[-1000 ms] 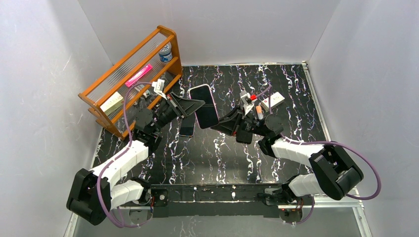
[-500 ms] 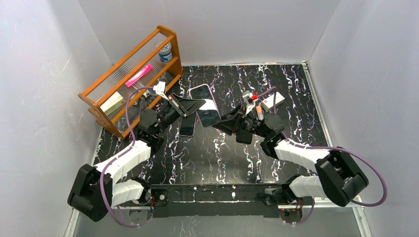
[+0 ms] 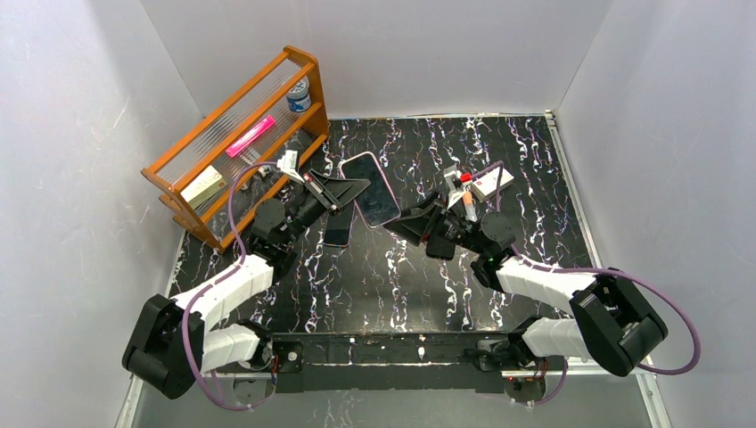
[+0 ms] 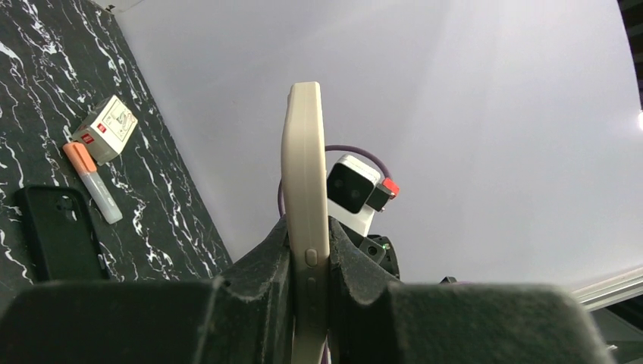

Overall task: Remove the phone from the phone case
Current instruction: Remove the phone case from the phone.

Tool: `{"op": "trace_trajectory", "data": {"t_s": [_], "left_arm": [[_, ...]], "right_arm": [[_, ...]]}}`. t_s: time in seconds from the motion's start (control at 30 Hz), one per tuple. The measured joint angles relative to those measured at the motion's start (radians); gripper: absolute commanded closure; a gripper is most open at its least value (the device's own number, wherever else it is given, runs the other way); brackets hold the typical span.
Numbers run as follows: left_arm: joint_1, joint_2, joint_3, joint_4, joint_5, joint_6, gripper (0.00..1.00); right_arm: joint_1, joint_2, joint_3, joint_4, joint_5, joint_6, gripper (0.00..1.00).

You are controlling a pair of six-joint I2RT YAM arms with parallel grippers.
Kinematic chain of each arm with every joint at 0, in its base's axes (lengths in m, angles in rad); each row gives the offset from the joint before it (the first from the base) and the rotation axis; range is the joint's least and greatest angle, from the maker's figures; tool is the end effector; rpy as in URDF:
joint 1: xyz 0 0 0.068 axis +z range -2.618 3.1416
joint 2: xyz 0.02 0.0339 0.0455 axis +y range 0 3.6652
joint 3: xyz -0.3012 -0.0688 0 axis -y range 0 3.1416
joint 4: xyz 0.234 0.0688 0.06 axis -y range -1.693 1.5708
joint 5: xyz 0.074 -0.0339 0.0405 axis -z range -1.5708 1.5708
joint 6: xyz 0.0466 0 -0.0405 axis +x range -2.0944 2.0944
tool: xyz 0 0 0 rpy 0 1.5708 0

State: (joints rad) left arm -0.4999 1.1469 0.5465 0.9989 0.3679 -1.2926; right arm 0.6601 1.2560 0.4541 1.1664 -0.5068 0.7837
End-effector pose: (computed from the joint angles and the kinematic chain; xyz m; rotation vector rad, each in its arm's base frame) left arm 0.1950 -0.1256 0.3509 -0.1729 1.3969 -1.7516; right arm 0.1755 0.1649 0.3144 -0.4155 1.3537 1.5293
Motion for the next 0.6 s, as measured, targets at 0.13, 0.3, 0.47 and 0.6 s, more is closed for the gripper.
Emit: {"op": "trace_trajectory", "data": {"t_s": [0.13,0.3,0.47,0.6], "left_arm": [[-0.001,-0.002,0.000,0.012,-0.019,-0.026,1.00],[-0.002,-0.019,-0.006,0.023,-0.037,-0.053,1.00],[-0.004,-0.033,-0.021,0.027,-0.039,-0.070,1.00],[-0.006,-0.043,-0.042,0.034,-0.037,-0.080,1.00]], "right_arm": [[0.003,-0.003,0.000,0.018,0.034,0.034,0.51],[0.007,-0.031,-0.006,0.017,0.095,0.063,0.54],[0.009,-0.037,-0.012,0.026,0.151,0.104,0.56],[0.008,-0.011,-0.012,0.061,0.164,0.132,0.56]]}}
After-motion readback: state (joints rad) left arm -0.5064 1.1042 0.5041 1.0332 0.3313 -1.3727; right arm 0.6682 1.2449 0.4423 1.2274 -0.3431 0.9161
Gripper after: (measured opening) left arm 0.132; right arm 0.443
